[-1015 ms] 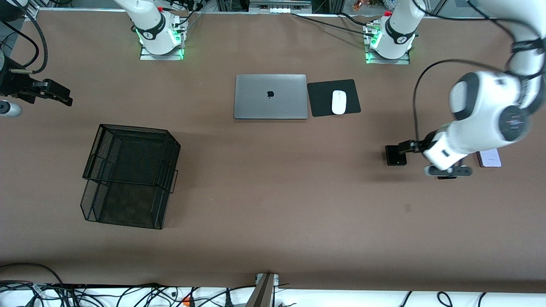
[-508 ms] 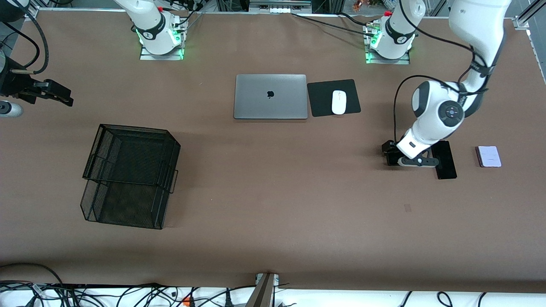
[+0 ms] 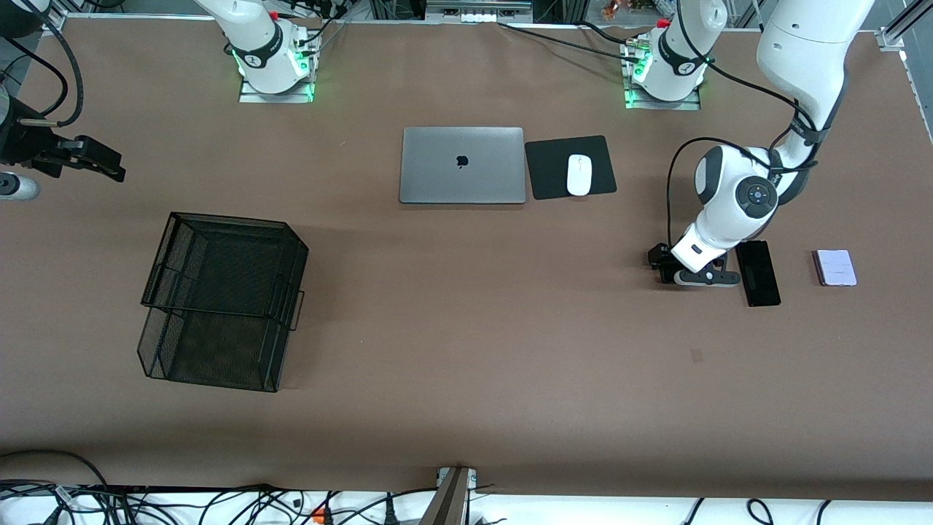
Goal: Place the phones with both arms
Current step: 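Carry the flip phone with the left gripper to mid-table and release, then grasp the flip phone with the right gripper while the left gripper reaches the black phone, then carry the flip phone to the basket while the left gripper moves the black phone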
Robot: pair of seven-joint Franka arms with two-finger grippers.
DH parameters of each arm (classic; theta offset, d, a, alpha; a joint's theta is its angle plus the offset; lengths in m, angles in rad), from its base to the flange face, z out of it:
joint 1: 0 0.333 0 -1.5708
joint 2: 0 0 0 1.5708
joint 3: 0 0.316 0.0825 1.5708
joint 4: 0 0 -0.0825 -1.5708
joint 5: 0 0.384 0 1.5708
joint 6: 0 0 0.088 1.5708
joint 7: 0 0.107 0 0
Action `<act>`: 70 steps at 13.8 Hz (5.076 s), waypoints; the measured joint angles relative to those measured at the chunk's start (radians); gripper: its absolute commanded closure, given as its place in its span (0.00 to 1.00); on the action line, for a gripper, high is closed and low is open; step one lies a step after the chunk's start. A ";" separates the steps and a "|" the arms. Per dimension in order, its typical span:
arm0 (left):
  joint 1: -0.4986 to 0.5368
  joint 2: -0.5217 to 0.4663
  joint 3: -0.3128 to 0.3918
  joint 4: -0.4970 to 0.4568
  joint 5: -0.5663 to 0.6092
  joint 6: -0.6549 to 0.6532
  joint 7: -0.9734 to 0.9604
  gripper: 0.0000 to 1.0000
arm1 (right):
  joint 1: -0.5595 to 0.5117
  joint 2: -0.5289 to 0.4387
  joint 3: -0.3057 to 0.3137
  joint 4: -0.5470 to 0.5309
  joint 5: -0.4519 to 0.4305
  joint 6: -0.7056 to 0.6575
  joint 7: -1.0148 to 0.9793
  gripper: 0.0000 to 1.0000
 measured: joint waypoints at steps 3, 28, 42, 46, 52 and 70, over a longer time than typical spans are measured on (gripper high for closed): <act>0.003 -0.001 0.005 0.002 0.014 0.000 0.000 0.00 | 0.000 0.000 0.000 0.000 0.000 0.000 0.000 0.00; -0.217 0.216 -0.296 0.663 0.019 -0.476 -0.746 0.00 | 0.000 0.000 0.002 0.000 0.000 0.000 0.000 0.00; 0.394 0.213 -0.247 0.634 0.351 -0.969 -0.120 0.00 | 0.533 0.227 0.028 0.012 0.031 0.283 0.326 0.00; 0.522 0.239 -0.251 0.561 0.353 -0.786 0.011 0.00 | 0.782 0.498 0.028 0.253 0.028 0.364 0.576 0.00; 0.561 0.241 -0.265 0.466 0.353 -0.620 0.020 0.00 | 0.876 0.866 0.016 0.534 0.025 0.538 0.583 0.00; 0.599 0.206 -0.379 0.551 0.324 -0.781 0.158 0.81 | 0.866 1.087 -0.006 0.556 -0.040 0.808 0.473 0.85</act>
